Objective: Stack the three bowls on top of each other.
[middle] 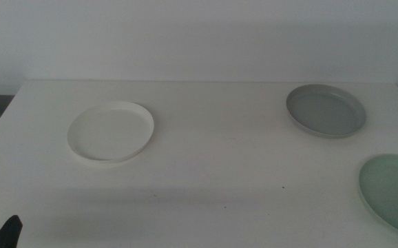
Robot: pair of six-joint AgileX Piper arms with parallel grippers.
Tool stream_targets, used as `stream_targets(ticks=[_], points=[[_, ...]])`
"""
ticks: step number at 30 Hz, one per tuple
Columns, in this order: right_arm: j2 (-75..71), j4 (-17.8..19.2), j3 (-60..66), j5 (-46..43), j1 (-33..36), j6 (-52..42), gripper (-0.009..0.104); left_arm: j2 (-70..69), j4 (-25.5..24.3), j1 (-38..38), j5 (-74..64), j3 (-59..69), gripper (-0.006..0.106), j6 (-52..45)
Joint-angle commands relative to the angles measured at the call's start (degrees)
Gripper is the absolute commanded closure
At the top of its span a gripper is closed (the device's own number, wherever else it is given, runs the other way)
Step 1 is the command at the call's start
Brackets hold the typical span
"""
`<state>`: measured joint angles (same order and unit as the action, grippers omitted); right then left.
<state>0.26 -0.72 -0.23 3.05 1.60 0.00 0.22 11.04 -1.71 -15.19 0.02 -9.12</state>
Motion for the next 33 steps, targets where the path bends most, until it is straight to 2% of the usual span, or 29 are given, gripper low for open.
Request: stream_targets(ticks=[1, 4, 9, 12, 17, 20, 23, 27, 33], points=[[-0.26, 0.35, 0.23, -2.19, 0.1, 0.0, 0.002, -0.22, -0.07, 0.02, 0.73, -0.02, 0.007, 0.1], [-0.26, -1.38, 0.23, -1.62, 0.1, 1.76, 0.002, -0.22, -0.07, 0.02, 0.73, -0.02, 0.007, 0.1], [3.96, -2.47, -7.41, 6.47, 0.1, 3.39, 0.002, -0.22, -0.07, 0.02, 0.73, -0.02, 0.007, 0.1], [11.84, -2.47, -15.84, 14.85, 0.1, 3.39, 0.002, -0.22, -0.07, 0.02, 0.73, -0.02, 0.007, 0.1], [26.7, -3.31, -31.28, 36.49, 0.1, 3.39, 0.002, -0.22, -0.07, 0.02, 0.73, -0.02, 0.007, 0.1], [32.84, -3.3, -37.1, 44.17, 0.1, 3.39, 0.002, -0.22, -0.07, 0.02, 0.73, -0.02, 0.007, -0.05], [36.4, -3.89, -39.24, 44.88, 0.1, 3.83, 0.002, -0.22, -0.07, 0.02, 0.73, -0.02, 0.007, -0.05], [38.0, -6.58, -39.37, 46.96, 0.1, 3.35, 0.002, -0.22, -0.07, 0.02, 0.73, -0.02, 0.007, 0.09], [38.39, -6.76, -39.37, 47.9, 0.1, 3.64, 0.002, -0.22, -0.07, 0.02, 0.73, -0.02, 0.007, 0.09]])
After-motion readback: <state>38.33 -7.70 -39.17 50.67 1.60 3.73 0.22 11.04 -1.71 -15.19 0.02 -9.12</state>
